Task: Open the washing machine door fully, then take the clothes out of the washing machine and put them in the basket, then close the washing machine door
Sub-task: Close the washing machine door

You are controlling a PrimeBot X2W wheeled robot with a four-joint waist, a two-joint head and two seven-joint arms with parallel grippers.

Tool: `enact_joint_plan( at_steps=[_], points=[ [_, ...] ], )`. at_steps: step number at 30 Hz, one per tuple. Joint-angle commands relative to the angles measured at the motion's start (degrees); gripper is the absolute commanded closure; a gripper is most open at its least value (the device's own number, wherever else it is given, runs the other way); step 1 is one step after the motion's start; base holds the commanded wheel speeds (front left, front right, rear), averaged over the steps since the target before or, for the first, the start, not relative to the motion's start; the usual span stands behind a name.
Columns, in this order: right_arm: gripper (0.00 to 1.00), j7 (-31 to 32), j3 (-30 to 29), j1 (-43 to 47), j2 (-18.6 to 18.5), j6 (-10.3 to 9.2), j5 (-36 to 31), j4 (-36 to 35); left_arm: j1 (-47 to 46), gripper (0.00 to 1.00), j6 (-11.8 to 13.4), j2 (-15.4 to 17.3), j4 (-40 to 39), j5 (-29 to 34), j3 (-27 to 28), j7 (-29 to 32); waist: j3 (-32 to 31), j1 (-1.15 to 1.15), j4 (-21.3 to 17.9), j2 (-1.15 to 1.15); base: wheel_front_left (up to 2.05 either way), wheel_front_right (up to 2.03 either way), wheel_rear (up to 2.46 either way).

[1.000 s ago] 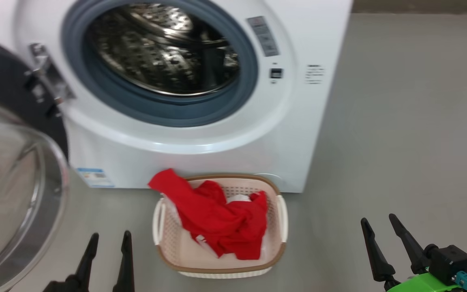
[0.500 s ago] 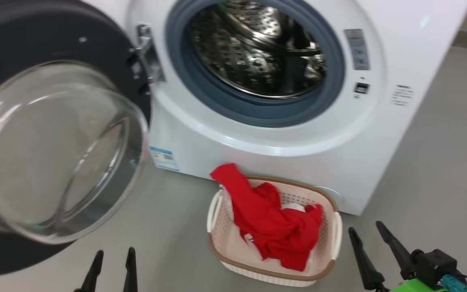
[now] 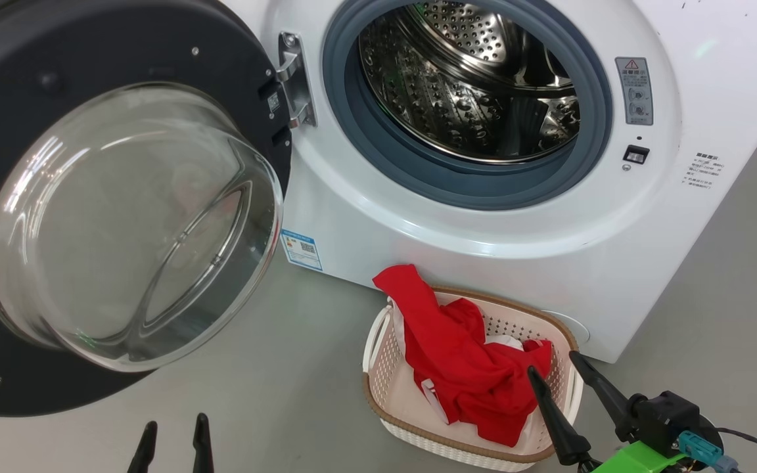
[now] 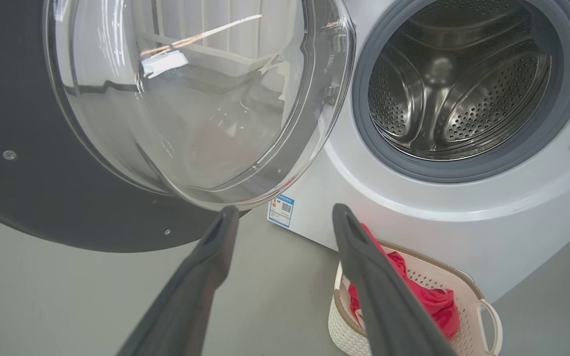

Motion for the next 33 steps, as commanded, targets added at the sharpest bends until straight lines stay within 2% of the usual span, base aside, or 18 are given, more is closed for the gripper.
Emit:
enact_joint_plan(
  at_steps=[1,8,9,10,11,12,13,18,24,29,33],
  points=[
    [0.00,-0.4,1.2,-2.4,-0.8,0.36,1.1,-1.1,-0.5,0.00,0.5,0.4,-1.7,-0.4,1.9,-0.3,0.0,0.00,0.0,0.00,0.00,0.00,0.00],
    [0.00,-0.4,0.8,-1.9,-0.9,0.36,1.3,-1.4,-0.9,0.00,0.6,0.4,-2.0,-0.6,1.6,-0.3,-0.2,0.00,-0.3,0.00,0.00,0.00,0.00],
    [0.00,-0.4,0.7,-1.8,-0.9,0.36,1.3,-1.4,-1.0,0.07,0.6,0.4,-2.1,-0.7,1.5,-0.3,-0.3,0.00,-0.3,0.00,0.00,0.00,0.00],
    [0.00,-0.4,0.6,-1.7,-0.8,0.36,1.3,-1.4,-1.0,0.26,0.5,0.4,-2.2,-0.8,1.4,-0.3,-0.3,0.00,-0.4,0.00,0.00,0.00,0.00],
    [0.00,-0.4,0.6,-1.6,-0.8,0.36,1.2,-1.5,-1.1,0.59,0.5,0.4,-2.4,-1.1,1.4,-0.3,-0.4,0.00,-0.4,0.00,0.00,0.00,0.00],
    [0.00,-0.4,0.5,-1.5,-0.7,0.36,1.2,-1.5,-1.3,0.86,0.4,0.4,-2.7,-1.5,1.4,-0.3,-0.4,0.00,-0.4,0.00,0.00,0.00,0.00],
    [0.00,-0.4,0.4,-1.4,-0.6,0.36,1.2,-1.6,-1.5,1.00,0.3,0.4,-3.0,-2.1,1.6,-0.3,-0.4,0.00,-0.4,0.00,0.00,0.00,0.00],
    [0.00,-0.4,0.0,-1.4,-0.3,0.36,0.9,-1.7,-4.6,1.00,-1.6,0.4,-7.1,-3.1,3.3,-0.3,0.1,0.00,-0.2,0.00,0.00,0.00,0.00],
    [0.00,-0.4,-0.5,-1.6,0.1,0.36,0.7,-1.8,-14.0,1.00,-5.3,0.7,-16.4,-1.0,12.0,-0.3,1.0,0.00,0.2,0.00,0.00,0.00,0.00],
    [0.00,-0.4,-1.3,-1.2,0.4,0.36,0.5,-2.0,-23.0,1.00,-7.8,5.1,-21.2,1.3,19.0,-0.3,1.7,0.00,0.3,0.00,0.00,0.00,0.00],
    [0.00,-0.4,-2.1,-1.3,0.4,0.36,0.2,-2.4,-31.8,1.00,-8.7,10.6,-18.0,-2.0,24.4,-0.3,2.7,0.00,0.6,0.00,0.00,0.00,0.00]
  ],
)
